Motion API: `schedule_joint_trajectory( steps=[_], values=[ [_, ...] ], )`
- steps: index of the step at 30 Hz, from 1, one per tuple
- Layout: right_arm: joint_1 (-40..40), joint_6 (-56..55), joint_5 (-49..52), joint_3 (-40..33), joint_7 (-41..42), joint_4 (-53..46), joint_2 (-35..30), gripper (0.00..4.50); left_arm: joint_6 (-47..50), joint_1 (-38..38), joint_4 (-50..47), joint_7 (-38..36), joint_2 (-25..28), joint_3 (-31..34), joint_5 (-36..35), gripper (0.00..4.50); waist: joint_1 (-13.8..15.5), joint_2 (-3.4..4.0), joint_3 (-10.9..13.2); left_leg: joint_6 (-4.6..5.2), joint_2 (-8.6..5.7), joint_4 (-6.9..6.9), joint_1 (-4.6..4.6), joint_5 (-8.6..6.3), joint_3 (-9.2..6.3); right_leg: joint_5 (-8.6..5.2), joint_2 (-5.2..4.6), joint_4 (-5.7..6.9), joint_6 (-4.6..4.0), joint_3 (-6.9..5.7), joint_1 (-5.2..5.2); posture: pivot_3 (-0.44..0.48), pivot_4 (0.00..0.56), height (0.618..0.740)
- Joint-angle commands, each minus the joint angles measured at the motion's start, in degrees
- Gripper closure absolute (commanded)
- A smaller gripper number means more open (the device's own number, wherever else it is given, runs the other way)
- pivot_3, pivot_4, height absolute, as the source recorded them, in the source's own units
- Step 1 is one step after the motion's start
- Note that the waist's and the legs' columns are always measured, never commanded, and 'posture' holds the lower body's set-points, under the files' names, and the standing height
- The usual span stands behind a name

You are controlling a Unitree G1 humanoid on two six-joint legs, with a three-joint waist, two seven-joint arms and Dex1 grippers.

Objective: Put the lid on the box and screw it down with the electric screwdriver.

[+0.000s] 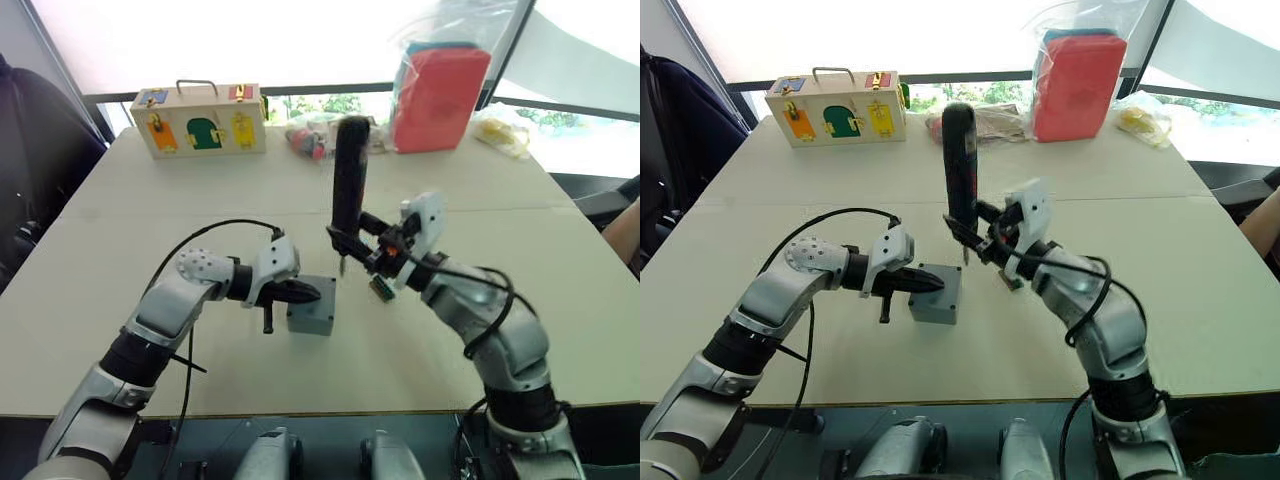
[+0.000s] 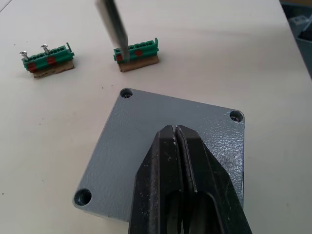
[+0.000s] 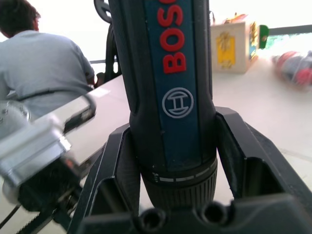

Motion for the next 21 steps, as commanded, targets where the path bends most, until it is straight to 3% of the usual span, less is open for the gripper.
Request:
schedule_joint_trajectory(
  steps=[1,3,7,14,21],
  values=[
    [-11.4,16.1,17.4,-13.9,-5.2,0.6,-4.3,2.7,7.1,-0.1,-1.1,2.1,-1.0,5.1,-5.3,4.5,0.1,0.01,0.2,-0.06,0.0,0.0,-0.1,0.04,0.01,0.02,-0.01,0.07,0.02,0.01,-0.01,0.0,0.15,0.74],
    [-16.6,26.5,25.6,-20.0,-7.6,6.1,-8.1,2.7,11.3,-1.4,-3.0,2.6,-1.1,8.8,-9.6,4.5,0.3,-0.07,0.7,-0.1,0.0,0.03,-0.19,0.07,0.01,0.03,-0.03,0.2,0.04,0.0,-0.03,0.0,0.15,0.74],
    [-22.7,43.4,25.3,-25.3,-13.6,19.6,-14.3,2.7,16.4,-3.3,-8.1,0.8,1.4,12.4,-16.0,4.5,0.3,-0.3,1.0,-0.15,0.03,0.04,-0.5,0.1,-0.11,0.02,-0.05,0.26,0.01,-0.13,-0.27,0.0,0.15,0.74],
    [-10.9,45.8,33.0,-17.7,-18.0,38.2,-31.5,2.7,15.4,-1.5,-13.7,-0.2,4.7,9.5,-16.3,4.5,0.3,0.06,1.2,-0.28,-0.09,0.05,-0.99,0.2,0.05,0.05,-0.14,-0.34,0.03,-0.19,-0.37,0.0,0.15,0.74],
    [-11.5,45.8,38.4,-7.1,-18.9,47.3,-39.4,2.7,14.0,1.9,-15.7,2.3,3.3,7.4,-15.7,4.5,-1.1,0.34,1.8,0.11,-0.06,0.2,-0.98,0.02,0.27,0.19,0.05,-0.3,0.32,-0.16,-0.37,0.0,0.15,0.74]
  ],
)
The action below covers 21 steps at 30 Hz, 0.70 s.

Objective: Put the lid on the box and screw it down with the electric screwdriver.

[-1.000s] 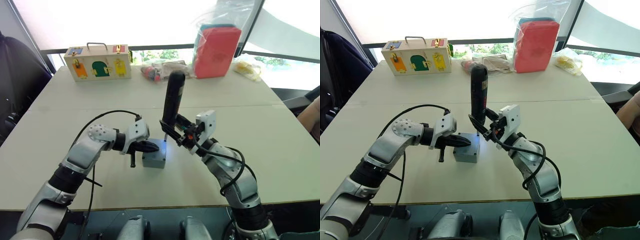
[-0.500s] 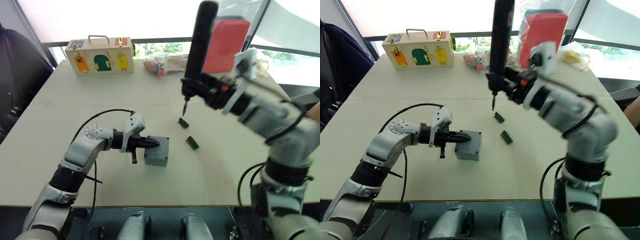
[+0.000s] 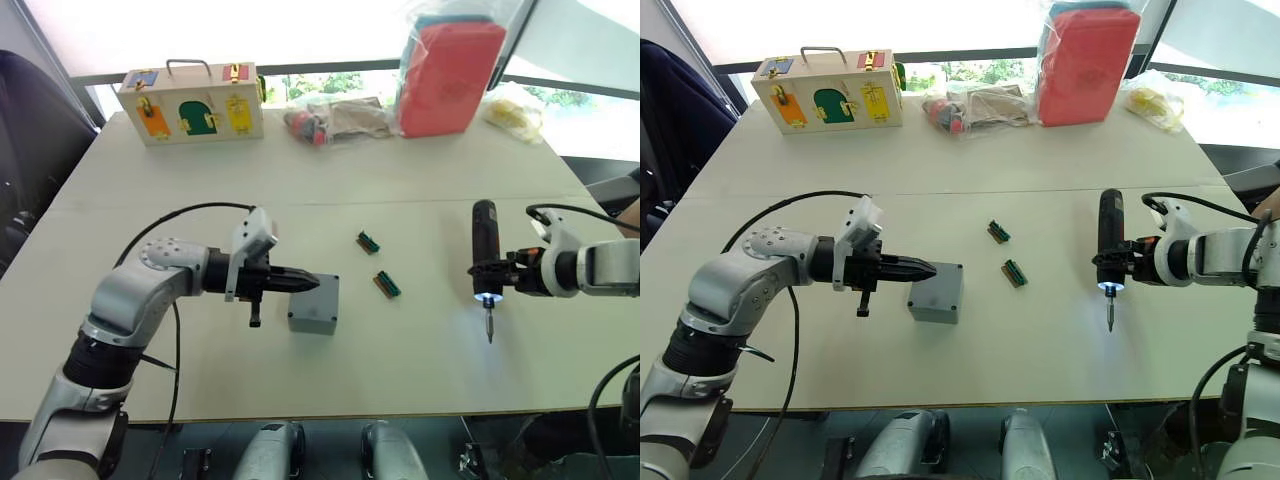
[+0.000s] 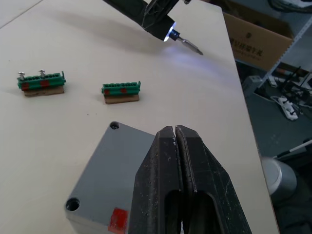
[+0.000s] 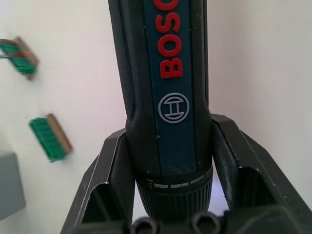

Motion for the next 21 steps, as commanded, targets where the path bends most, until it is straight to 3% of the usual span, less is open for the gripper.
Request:
schedule_joint_trajectory(
  steps=[1,8,10,12,15,21],
  values=[
    [-2.4,0.4,4.5,3.4,0.9,-1.5,-3.6,2.7,-0.9,0.8,-3.2,1.4,-0.6,-0.2,-0.5,4.5,-0.2,-0.01,0.1,-0.01,0.04,0.02,0.02,0.0,-0.01,0.02,0.02,0.04,0.03,0.0,0.01,0.0,0.15,0.74],
    [-1.4,0.4,0.9,8.8,1.5,-1.6,-3.9,2.7,-1.6,2.7,-1.0,1.4,-1.5,-0.3,-0.7,4.5,0.0,0.02,0.2,0.01,0.09,0.42,0.01,0.0,-0.06,0.04,0.08,0.29,0.05,-0.01,0.06,0.0,0.15,0.74],
    [-1.8,0.4,-2.1,8.9,2.0,-2.1,-3.6,1.7,-2.1,2.7,0.1,1.6,-1.4,0.1,-0.5,4.5,0.2,0.01,0.2,0.08,0.06,0.53,-0.04,-0.04,-0.06,0.05,0.07,0.29,0.06,-0.01,0.07,0.0,0.15,0.74],
    [-2.0,0.4,-4.0,9.1,3.0,-3.2,-3.6,1.23,-2.4,2.3,0.8,2.1,-1.4,0.4,-0.3,4.5,0.3,0.01,0.2,0.14,0.04,0.62,-0.06,-0.08,-0.06,0.07,0.06,0.25,0.11,-0.01,0.14,0.0,0.15,0.74],
    [-1.6,0.4,-5.5,9.7,4.7,-5.4,-3.8,0.17,-2.3,1.7,1.3,2.7,-1.3,1.2,-0.6,4.5,0.3,0.0,0.2,0.16,0.01,0.68,-0.05,-0.09,-0.06,0.11,0.04,0.21,0.17,0.0,0.17,0.0,0.15,0.74],
    [0.1,0.4,-9.5,8.7,8.2,-10.1,-3.8,0.05,-2.3,0.6,2.5,2.9,-0.4,2.6,-0.7,4.5,0.2,0.0,0.2,0.15,0.02,0.68,-0.05,-0.09,-0.08,0.12,0.04,0.23,0.18,0.0,0.16,0.0,0.15,0.74]
  ],
)
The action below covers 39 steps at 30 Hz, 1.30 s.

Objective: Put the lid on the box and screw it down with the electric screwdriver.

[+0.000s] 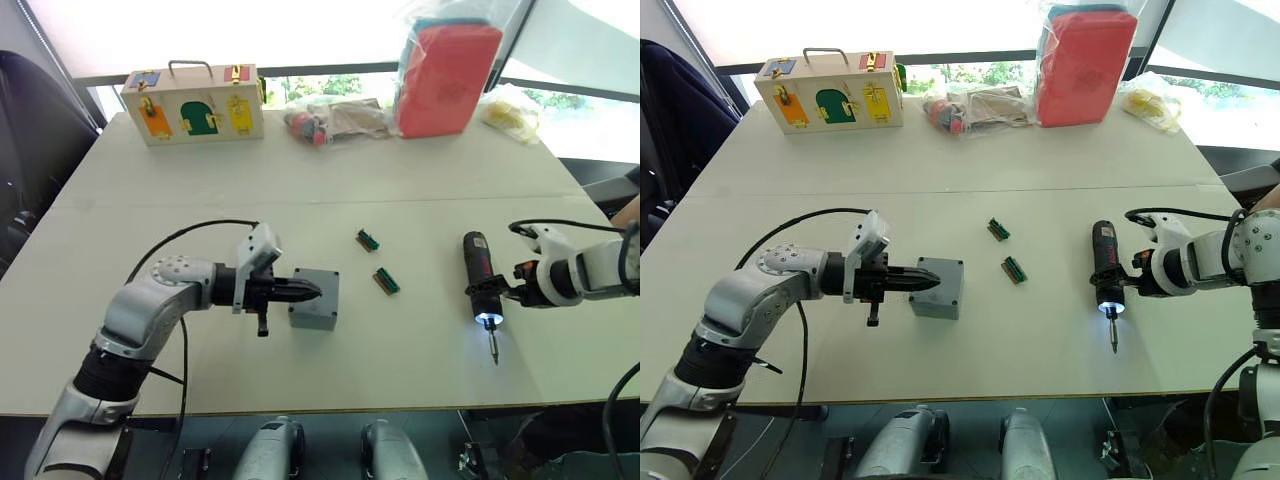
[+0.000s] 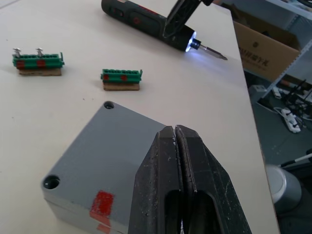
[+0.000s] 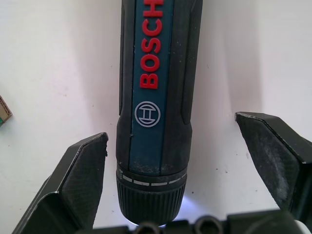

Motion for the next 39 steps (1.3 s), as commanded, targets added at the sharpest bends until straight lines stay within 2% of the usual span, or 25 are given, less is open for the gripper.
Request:
schedule_joint_trajectory(
  steps=[1,5,9,12,15,16,20,23,27,34,39],
  values=[
    [0.4,0.4,-2.6,-2.4,2.8,-4.2,-0.9,0.05,-1.2,-1.4,0.4,-0.3,1.1,2.2,-0.4,4.5,0.0,0.0,0.0,0.0,0.0,0.0,0.0,0.0,0.0,0.0,0.0,0.0,0.0,0.0,0.0,0.0,0.15,0.74],
    [0.1,-1.3,-4.3,-4.9,5.7,-9.1,-0.3,0.05,-1.3,-1.8,1.7,-0.5,2.4,3.1,-0.3,4.5,-0.1,0.0,0.0,0.0,0.0,0.0,0.0,0.0,0.01,0.01,-0.01,0.01,0.01,0.0,0.0,0.0,0.15,0.74],
    [2.1,-5.6,-7.2,-5.0,9.4,-18.1,-3.4,0.05,-1.5,-2.8,5.1,0.8,4.7,6.0,0.3,4.5,-0.1,0.01,0.0,0.0,0.0,0.0,0.0,0.0,0.0,0.01,0.0,0.03,0.02,0.0,-0.03,0.0,0.15,0.74],
    [2.4,-13.9,-11.9,-3.8,13.0,-24.6,-6.1,0.05,-1.6,-3.3,8.4,2.9,5.3,9.2,0.2,4.5,0.0,0.04,0.0,-0.01,-0.01,-0.01,-0.01,0.0,-0.01,0.01,0.0,0.06,0.02,-0.01,-0.06,0.0,0.15,0.74],
    [4.4,-24.7,-11.9,-4.9,20.5,-35.0,-3.5,0.05,-2.0,-1.0,8.7,4.3,5.2,9.4,1.3,4.5,-0.3,0.04,0.0,-0.01,-0.02,0.0,0.0,0.0,0.01,0.03,0.0,0.04,0.06,0.0,-0.05,0.0,0.15,0.74],
    [7.5,-27.8,-11.4,-4.2,23.3,-40.0,-2.3,0.05,-2.7,0.6,8.4,4.4,5.1,8.2,2.3,4.5,-0.3,0.02,0.0,-0.01,-0.01,-0.01,0.02,-0.01,0.01,0.04,0.02,0.04,0.11,0.02,-0.05,0.0,0.15,0.74],
    [15.2,-35.7,-15.1,0.7,26.0,-48.9,1.8,0.05,-5.8,3.6,8.4,5.4,5.9,3.6,7.9,4.5,-0.1,-0.18,0.0,-0.03,0.05,-0.08,0.05,0.0,-0.07,0.03,0.06,-0.01,0.11,0.02,0.0,0.0,0.15,0.74],
    [17.0,-41.1,-23.9,12.3,27.1,-50.9,4.3,0.05,-7.1,2.5,9.4,9.5,2.9,1.2,11.4,4.5,0.4,-0.19,0.1,-0.04,-0.08,0.07,-0.02,0.01,-0.04,0.14,-0.05,0.08,0.19,0.08,-0.02,0.0,0.15,0.74],
    [16.7,-40.2,-25.6,17.4,28.3,-51.0,7.6,0.05,-6.7,1.9,8.1,9.1,1.4,0.1,11.6,4.5,1.3,-0.23,0.1,-0.06,-0.08,0.17,0.01,0.0,-0.1,0.22,-0.05,-0.04,0.1,0.08,-0.04,0.0,0.15,0.74],
    [15.7,-34.8,-26.1,21.2,27.8,-51.3,13.1,0.05,-7.8,-0.5,8.7,7.8,-1.7,-4.0,13.3,4.5,1.1,-0.23,0.1,-0.33,-0.05,0.08,-0.02,0.16,-0.11,0.23,-0.05,0.0,0.1,0.11,-0.06,0.0,0.15,0.74],
    [14.1,-29.2,-24.0,19.8,25.8,-52.5,17.6,0.05,-9.8,-3.3,11.5,7.6,-5.4,-6.6,15.4,4.5,1.2,-0.24,0.1,-0.21,-0.06,0.09,-0.01,0.09,-0.15,0.24,-0.01,0.03,0.09,0.09,-0.04,0.0,0.15,0.74]
  ],
)
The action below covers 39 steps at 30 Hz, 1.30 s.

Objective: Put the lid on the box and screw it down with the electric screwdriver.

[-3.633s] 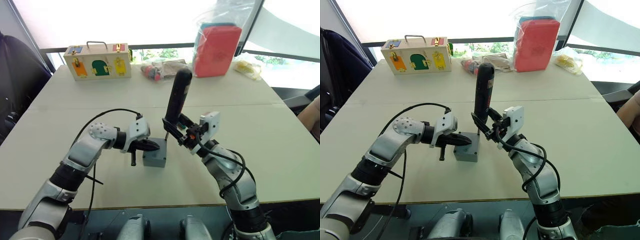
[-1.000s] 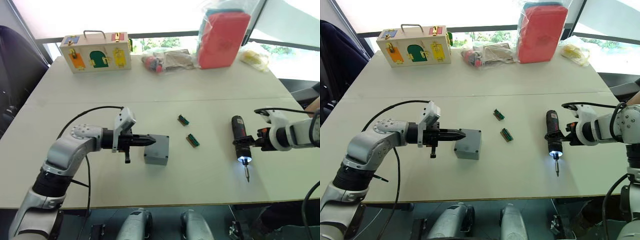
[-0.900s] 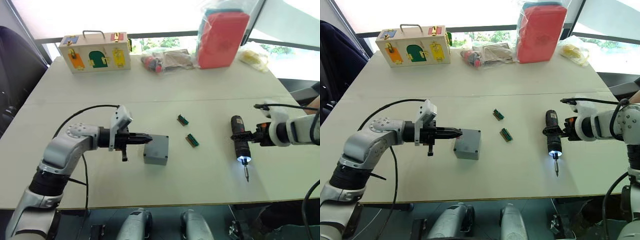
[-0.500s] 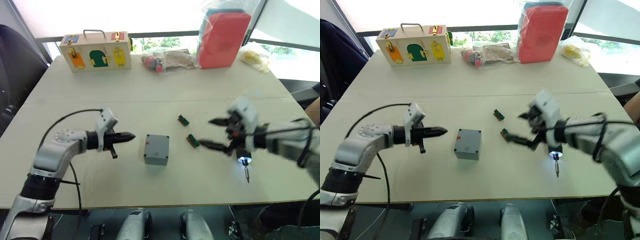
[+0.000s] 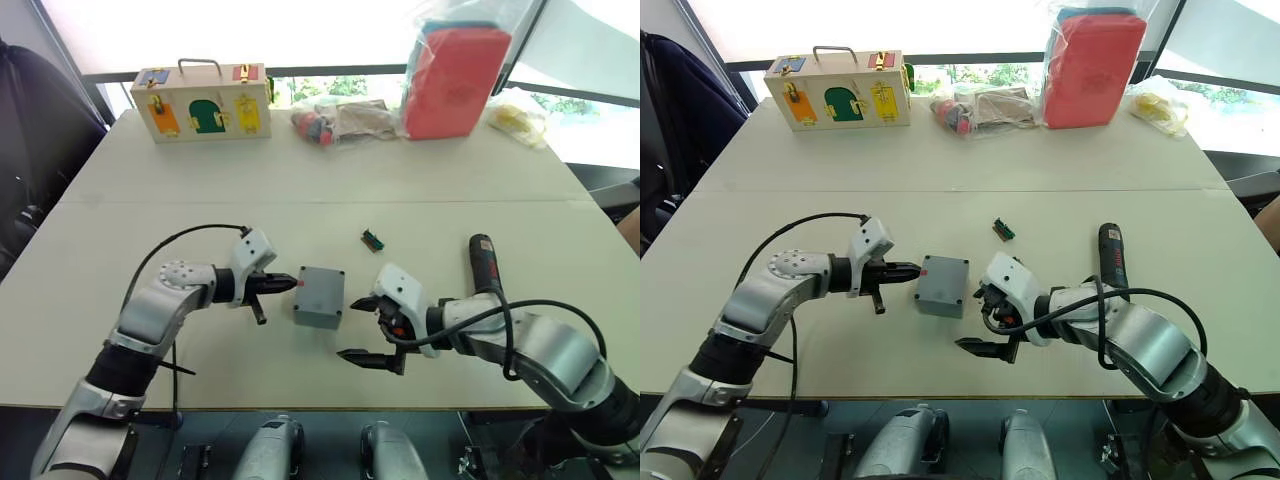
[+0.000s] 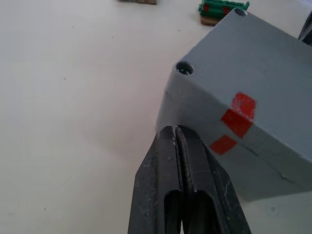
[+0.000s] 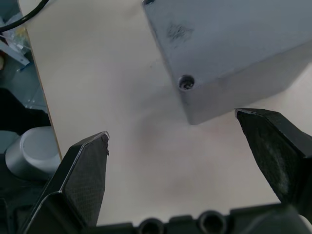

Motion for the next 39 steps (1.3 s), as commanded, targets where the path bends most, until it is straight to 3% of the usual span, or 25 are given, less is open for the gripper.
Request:
schedule_joint_trajectory(
  steps=[1,6,12,16,20,28,39],
  values=[
    [-1.9,4.0,2.7,-2.8,-1.6,-3.5,3.2,0.05,-3.4,-3.0,2.3,-0.5,-2.0,-1.7,1.8,4.5,-0.1,0.0,0.0,0.0,0.0,0.0,0.0,0.0,0.0,0.0,0.01,-0.01,0.0,-0.02,-0.01,0.0,0.15,0.74],
    [-2.8,9.0,5.4,-6.5,-2.9,-6.9,4.6,0.05,-8.3,-7.2,10.8,-0.5,-3.2,-1.9,5.7,4.5,-0.1,0.0,0.0,-0.01,-0.02,0.0,0.0,0.02,0.0,0.0,0.03,0.04,0.0,-0.07,-0.01,0.0,0.15,0.74],
    [-3.4,9.7,6.4,-12.7,-1.1,-7.7,-0.5,0.05,-10.2,-6.5,12.6,-3.9,2.1,-0.9,7.8,4.5,-0.1,0.0,0.0,0.02,-0.03,0.0,0.0,0.0,0.01,0.0,0.05,0.05,0.01,-0.08,-0.03,0.0,0.15,0.74],
    [-4.1,2.4,-1.7,-7.0,-0.4,-1.6,-3.5,0.05,-7.0,-1.7,6.7,-7.7,6.9,-0.5,5.8,4.5,-0.5,0.0,0.0,0.03,-0.02,-0.01,0.01,0.0,0.03,0.0,0.05,0.08,0.01,-0.06,-0.06,0.0,0.15,0.74],
    [-4.1,-4.3,-6.8,-2.0,1.3,5.4,-0.9,0.05,-2.6,4.2,-2.4,-9.7,9.0,0.4,2.0,4.5,-0.4,0.0,0.0,0.03,-0.02,-0.02,0.01,-0.01,0.05,-0.01,0.02,0.07,0.01,-0.04,-0.04,0.0,0.15,0.74],
    [-3.5,-5.5,-6.5,0.0,5.5,5.0,2.4,0.05,0.1,5.4,-6.0,-4.6,4.7,1.1,1.4,4.5,-0.2,-0.01,0.0,0.05,-0.03,0.05,0.02,-0.01,0.04,-0.01,0.03,0.12,0.02,-0.05,0.0,0.0,0.15,0.74],
    [-0.6,-1.0,-6.5,-1.0,4.1,1.2,3.5,0.05,-5.0,2.9,1.1,-4.6,2.4,0.6,3.1,4.5,-0.1,-0.01,0.0,0.02,-0.03,0.05,0.03,0.0,0.04,-0.02,0.05,0.23,0.01,-0.05,-0.05,0.0,0.15,0.74]
  ],
)
